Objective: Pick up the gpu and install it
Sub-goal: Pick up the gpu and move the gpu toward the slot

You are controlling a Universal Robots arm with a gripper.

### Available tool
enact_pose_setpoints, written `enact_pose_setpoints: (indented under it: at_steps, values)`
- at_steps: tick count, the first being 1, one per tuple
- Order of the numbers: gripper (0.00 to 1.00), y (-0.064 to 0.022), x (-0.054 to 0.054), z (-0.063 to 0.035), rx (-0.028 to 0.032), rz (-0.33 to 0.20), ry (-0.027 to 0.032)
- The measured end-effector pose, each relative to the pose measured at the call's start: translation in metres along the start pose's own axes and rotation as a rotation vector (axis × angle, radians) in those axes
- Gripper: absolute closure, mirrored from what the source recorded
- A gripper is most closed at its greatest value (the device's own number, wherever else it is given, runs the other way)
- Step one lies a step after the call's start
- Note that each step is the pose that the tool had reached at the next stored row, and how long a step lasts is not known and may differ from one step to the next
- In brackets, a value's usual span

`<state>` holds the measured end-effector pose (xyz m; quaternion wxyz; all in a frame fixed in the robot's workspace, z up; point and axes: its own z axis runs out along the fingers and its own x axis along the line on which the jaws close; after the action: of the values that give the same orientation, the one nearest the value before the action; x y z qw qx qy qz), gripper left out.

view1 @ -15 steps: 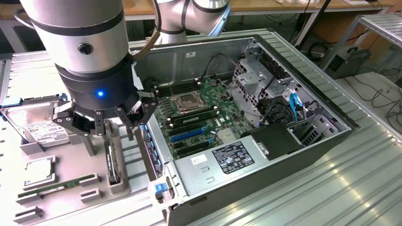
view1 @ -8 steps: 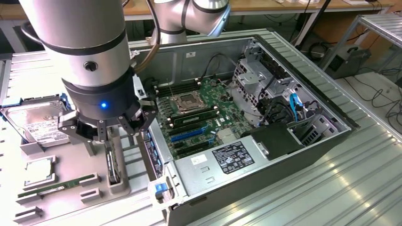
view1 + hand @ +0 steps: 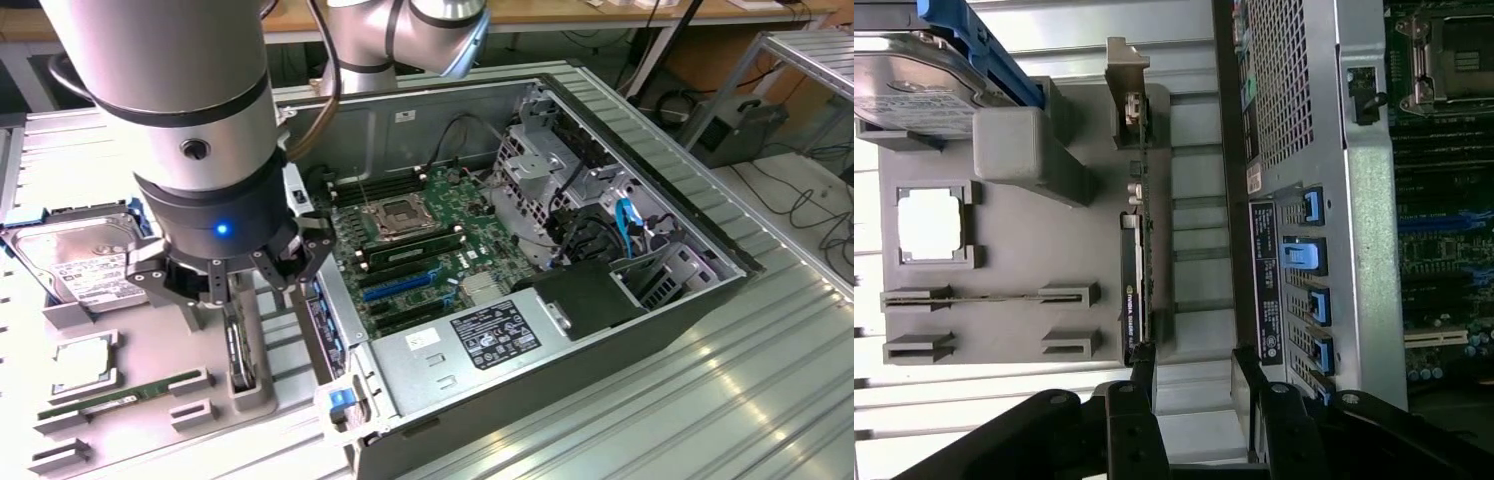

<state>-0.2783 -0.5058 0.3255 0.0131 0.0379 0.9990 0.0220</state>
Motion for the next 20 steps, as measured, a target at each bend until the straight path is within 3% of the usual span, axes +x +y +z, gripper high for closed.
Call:
enact_pose_setpoints:
  at_steps: [20]
  values:
    - [0.56,-0.0005,0.0,0.011,0.0,0.0,0.0]
